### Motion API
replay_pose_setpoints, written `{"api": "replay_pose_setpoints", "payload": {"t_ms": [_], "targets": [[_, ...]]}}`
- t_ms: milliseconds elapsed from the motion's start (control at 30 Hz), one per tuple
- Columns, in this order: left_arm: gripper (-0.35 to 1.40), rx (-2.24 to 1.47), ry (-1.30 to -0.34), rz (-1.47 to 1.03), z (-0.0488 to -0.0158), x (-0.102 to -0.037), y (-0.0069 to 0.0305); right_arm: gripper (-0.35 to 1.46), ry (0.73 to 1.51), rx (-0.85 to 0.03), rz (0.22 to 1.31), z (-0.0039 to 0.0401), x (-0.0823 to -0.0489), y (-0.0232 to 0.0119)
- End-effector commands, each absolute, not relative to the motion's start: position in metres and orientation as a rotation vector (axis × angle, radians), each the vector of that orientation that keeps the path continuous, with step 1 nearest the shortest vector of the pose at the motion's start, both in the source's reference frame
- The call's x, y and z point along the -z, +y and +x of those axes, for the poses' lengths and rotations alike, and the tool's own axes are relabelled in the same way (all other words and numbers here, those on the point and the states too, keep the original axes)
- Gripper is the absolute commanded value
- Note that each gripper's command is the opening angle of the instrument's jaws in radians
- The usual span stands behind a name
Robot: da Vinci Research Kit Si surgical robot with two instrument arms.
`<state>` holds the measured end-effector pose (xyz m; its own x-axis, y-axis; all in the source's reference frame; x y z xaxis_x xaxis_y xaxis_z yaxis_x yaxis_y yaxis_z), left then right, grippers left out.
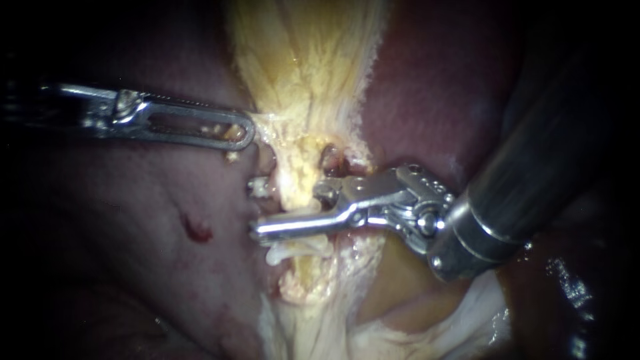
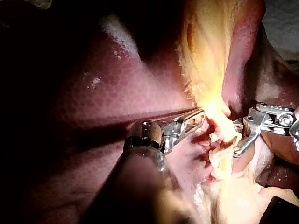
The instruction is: Clipping third clip left tube
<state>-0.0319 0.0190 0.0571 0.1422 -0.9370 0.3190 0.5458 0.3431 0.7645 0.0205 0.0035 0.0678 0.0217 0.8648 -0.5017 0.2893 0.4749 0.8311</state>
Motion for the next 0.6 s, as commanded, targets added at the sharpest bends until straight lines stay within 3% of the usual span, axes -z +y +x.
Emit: {"api": "replay_pose_setpoints", "payload": {"t_ms": [33, 600], "targets": [[-0.35, 1.149, -0.886, 0.539, -0.032, -0.0571, 0.019, 0.48, 1.54, -0.586, 1.056, 0.0207, -0.0679, 0.0034], [-0.35, 1.149, -0.886, 0.538, -0.032, -0.0572, 0.0189, 0.35, 1.538, -0.575, 1.064, 0.0205, -0.0679, 0.0033]]}}
